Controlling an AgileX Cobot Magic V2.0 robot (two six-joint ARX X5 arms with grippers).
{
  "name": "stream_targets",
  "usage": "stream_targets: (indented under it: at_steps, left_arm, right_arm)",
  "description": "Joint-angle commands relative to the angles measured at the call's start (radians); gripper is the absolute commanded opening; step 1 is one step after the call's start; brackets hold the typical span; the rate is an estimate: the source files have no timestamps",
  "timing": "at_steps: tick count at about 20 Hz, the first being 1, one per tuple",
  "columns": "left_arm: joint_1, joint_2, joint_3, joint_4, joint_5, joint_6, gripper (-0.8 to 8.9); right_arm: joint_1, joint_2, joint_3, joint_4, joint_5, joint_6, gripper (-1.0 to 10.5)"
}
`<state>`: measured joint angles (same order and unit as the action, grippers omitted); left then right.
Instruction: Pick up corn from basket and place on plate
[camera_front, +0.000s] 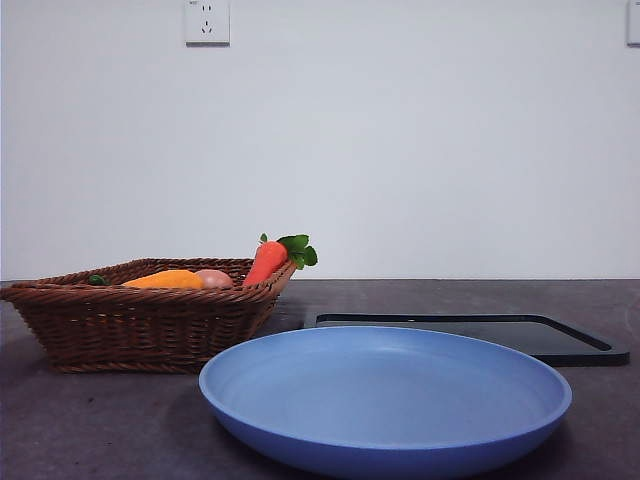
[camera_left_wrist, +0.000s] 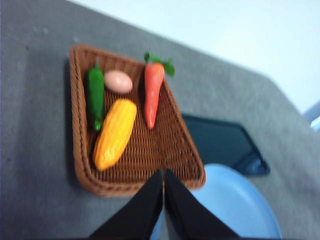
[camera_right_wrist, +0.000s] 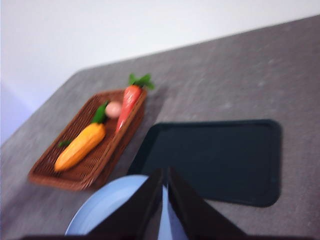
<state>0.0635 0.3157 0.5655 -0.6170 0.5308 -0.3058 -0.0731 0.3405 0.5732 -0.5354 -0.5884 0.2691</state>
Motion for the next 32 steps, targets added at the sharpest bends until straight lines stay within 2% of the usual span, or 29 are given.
stream_targets:
  at_steps: [1,5,10,12,15,16,18,19,20,21,26,32]
  left_arm:
    - [0.001,0.064,0.076,-0.074,0.033,0.134,0.07]
    - [-0.012,0.136,0.153,-0.168,0.074,0.209,0.07]
    - [-0.048,0.195,0.196,-0.255,0.106,0.267,0.07]
    - [-0.066,0.209,0.199,-0.285,0.106,0.276,0.07]
    - [-0.084,0.213,0.200,-0.289,0.106,0.276,0.17]
    - [-0.084,0.213,0.200,-0.287,0.106,0.275,0.50]
    - [-0.084,0.213,0.200,-0.283,0.105,0.266,1.92]
    - [-0.084,0.213,0.200,-0.281,0.105,0.264,2.99]
    - [-0.084,0.213,0.200,-0.280,0.105,0.263,3.67]
    - [-0.084,0.213,0.200,-0.280,0.105,0.261,3.96]
    - [-0.085,0.213,0.201,-0.280,0.105,0.259,3.91]
    - [-0.084,0.213,0.201,-0.279,0.105,0.256,3.91]
  right_arm:
    - [0.010,0.076,0.084,-0.080,-0.037,-0.123,0.0]
    - [0.043,0.182,0.191,-0.237,-0.048,-0.220,0.0]
    - [0.097,0.286,0.276,-0.415,-0.043,-0.341,0.0]
    - [0.126,0.315,0.286,-0.454,-0.034,-0.369,0.0]
    - [0.162,0.339,0.285,-0.459,-0.033,-0.371,0.0]
    - [0.167,0.340,0.285,-0.459,-0.033,-0.370,0.0]
    - [0.170,0.344,0.285,-0.456,-0.032,-0.365,0.6]
    - [0.170,0.344,0.285,-0.454,-0.032,-0.356,1.6]
    - [0.170,0.345,0.285,-0.452,-0.031,-0.347,2.5]
    - [0.170,0.345,0.285,-0.447,-0.028,-0.331,3.0]
    - [0.176,0.410,0.285,-0.431,-0.024,-0.295,3.1]
    - [0.267,0.623,0.285,-0.329,-0.007,-0.272,3.1]
